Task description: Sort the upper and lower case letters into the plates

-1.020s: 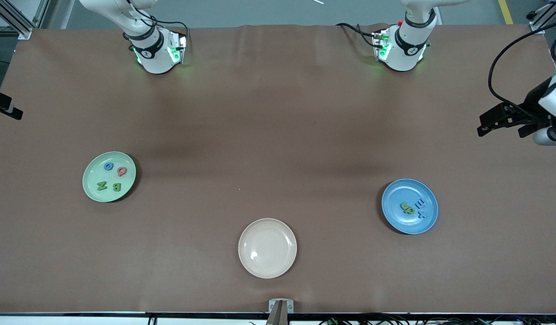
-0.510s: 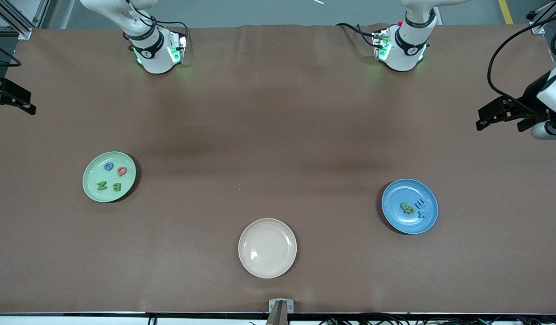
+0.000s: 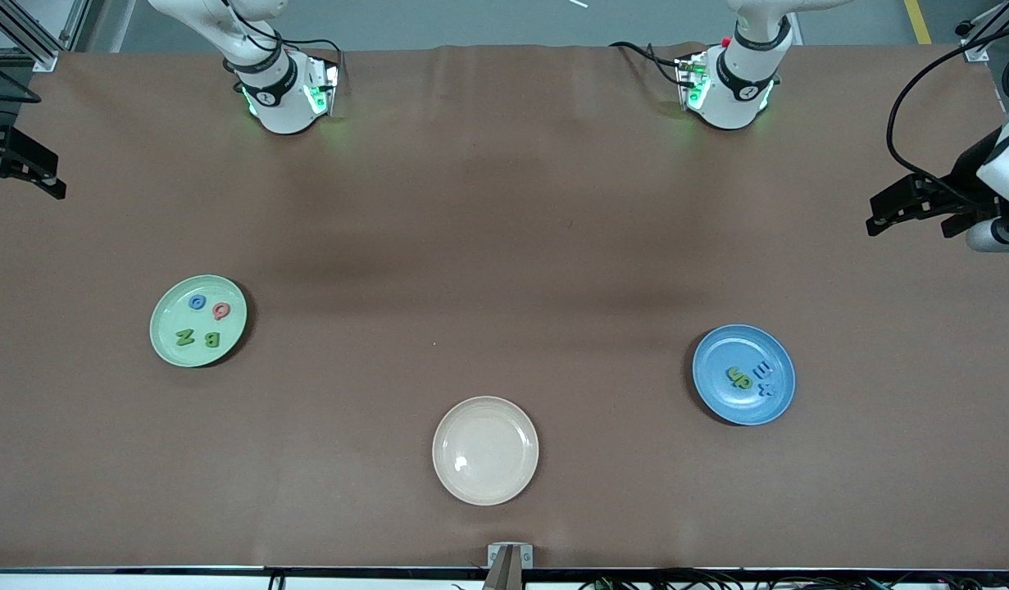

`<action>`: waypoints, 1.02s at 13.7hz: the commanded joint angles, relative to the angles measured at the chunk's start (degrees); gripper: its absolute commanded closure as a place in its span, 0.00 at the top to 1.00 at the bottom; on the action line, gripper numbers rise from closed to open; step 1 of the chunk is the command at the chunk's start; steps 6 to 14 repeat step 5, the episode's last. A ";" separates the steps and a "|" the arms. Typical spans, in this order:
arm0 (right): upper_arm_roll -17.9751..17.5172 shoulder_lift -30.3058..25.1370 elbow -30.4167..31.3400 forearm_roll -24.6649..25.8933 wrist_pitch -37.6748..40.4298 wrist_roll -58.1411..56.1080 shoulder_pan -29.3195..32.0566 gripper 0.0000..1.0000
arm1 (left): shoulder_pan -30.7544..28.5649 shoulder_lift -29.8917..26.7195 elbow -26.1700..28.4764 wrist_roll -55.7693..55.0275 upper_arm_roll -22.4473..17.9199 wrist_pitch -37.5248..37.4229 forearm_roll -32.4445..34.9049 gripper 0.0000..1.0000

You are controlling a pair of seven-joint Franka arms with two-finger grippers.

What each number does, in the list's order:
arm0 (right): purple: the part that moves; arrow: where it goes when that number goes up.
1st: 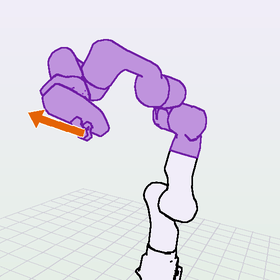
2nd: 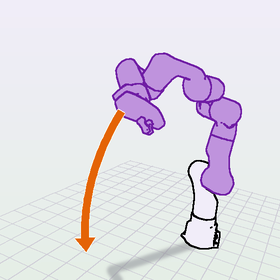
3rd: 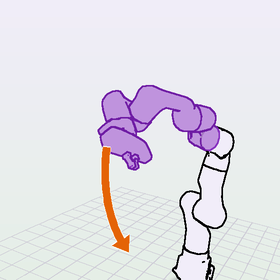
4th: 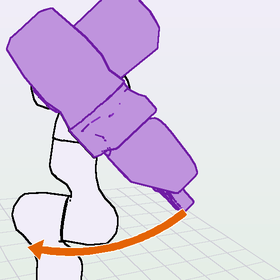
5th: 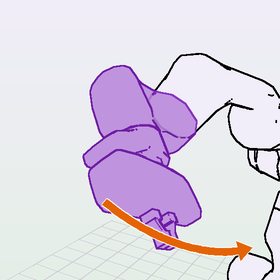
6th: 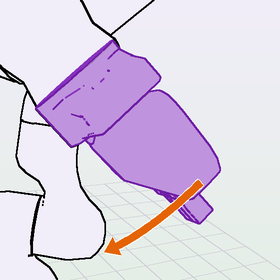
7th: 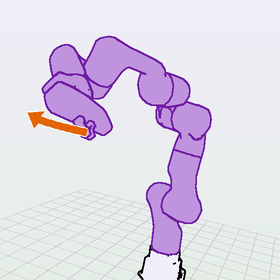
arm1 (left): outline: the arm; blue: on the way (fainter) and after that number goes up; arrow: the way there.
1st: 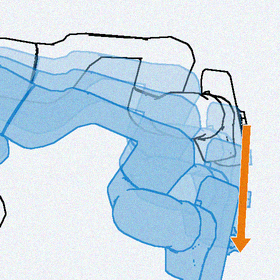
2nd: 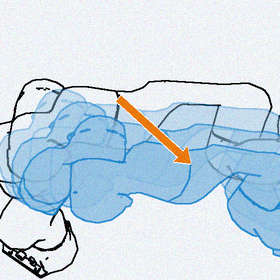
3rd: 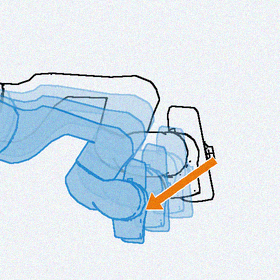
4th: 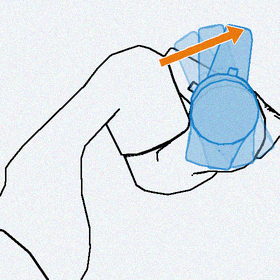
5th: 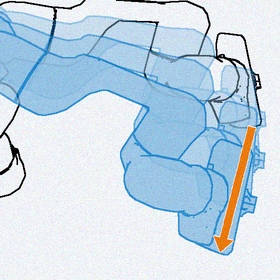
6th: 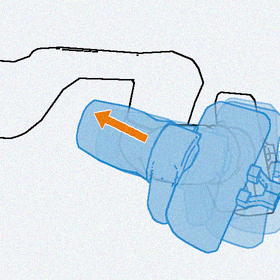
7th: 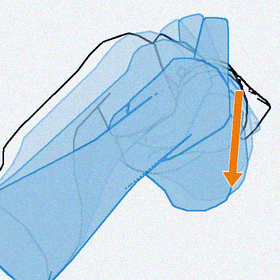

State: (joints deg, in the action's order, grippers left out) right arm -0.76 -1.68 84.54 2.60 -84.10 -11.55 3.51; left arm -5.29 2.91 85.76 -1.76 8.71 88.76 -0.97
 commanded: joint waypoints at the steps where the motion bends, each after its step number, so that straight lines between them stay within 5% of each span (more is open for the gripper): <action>1: -1.52 -0.70 0.02 0.91 -0.10 0.22 1.76 1.00 | -0.07 -0.62 -0.24 -0.53 0.25 -0.95 1.14 1.00; 14: -1.35 -0.35 0.02 0.65 -0.10 0.22 1.68 1.00 | -0.16 -0.62 -0.42 -0.53 -0.45 -0.95 1.41 1.00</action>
